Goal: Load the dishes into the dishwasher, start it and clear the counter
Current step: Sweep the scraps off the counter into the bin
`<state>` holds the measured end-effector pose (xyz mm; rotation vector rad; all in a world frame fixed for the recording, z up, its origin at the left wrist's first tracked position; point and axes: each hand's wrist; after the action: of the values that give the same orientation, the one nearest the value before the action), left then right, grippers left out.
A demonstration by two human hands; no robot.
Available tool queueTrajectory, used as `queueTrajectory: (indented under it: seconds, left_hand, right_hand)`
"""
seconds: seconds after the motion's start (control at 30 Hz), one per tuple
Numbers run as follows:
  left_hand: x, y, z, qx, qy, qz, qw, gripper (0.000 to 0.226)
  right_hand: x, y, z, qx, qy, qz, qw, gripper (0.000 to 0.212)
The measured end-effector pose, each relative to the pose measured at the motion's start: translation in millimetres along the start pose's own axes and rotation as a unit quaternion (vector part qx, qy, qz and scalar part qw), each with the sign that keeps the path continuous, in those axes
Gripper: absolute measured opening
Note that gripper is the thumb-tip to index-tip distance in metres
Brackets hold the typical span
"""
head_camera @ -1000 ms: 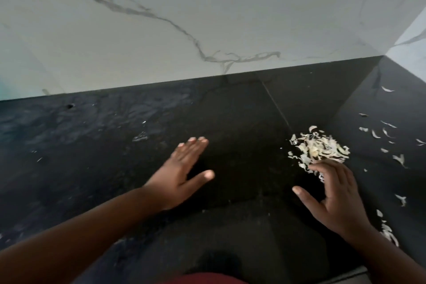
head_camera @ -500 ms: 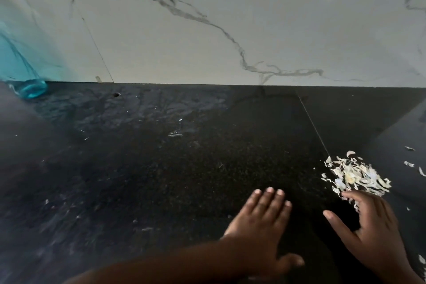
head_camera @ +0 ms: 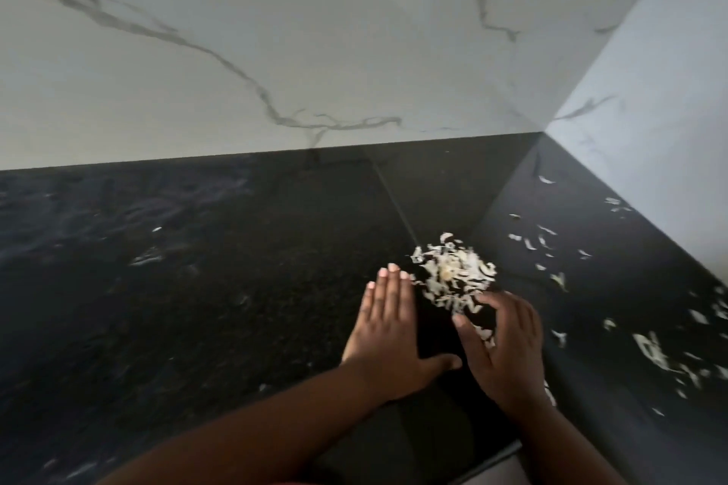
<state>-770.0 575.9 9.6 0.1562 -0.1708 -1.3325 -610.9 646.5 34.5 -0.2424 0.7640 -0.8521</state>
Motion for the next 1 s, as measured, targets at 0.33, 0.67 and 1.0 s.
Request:
queueTrajectory:
  seconds: [0.33, 0.67, 1.0]
  left_hand:
    - [-90.2, 30.5, 6.3, 0.036, -0.039, -0.054, 0.997, 0.135]
    - [-134.2, 92.8, -11.8, 0.026, -0.045, -0.149, 0.988, 0.123]
    - [-133.4, 104.2, -3.3, 0.353, 0.054, -0.099, 0.929, 0.07]
  right_hand:
    - [71.0, 32.4, 92.3, 0.156, -0.222, -0.367, 0.89, 0.161]
    - [30.7, 76.9, 49.3, 0.094, -0.19, -0.269, 0.939, 0.147]
    - [-8.4, 108.0, 32.8, 0.012, -0.132, -0.233, 0.963, 0.131]
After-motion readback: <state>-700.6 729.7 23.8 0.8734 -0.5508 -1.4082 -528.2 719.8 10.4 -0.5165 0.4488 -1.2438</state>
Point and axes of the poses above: each hand's wrist, its own x-axis away from the middle knuckle, its own z-axis out of the back of the hand, y = z × x, and after that the axes turned 9 degrees about -x, right-handed
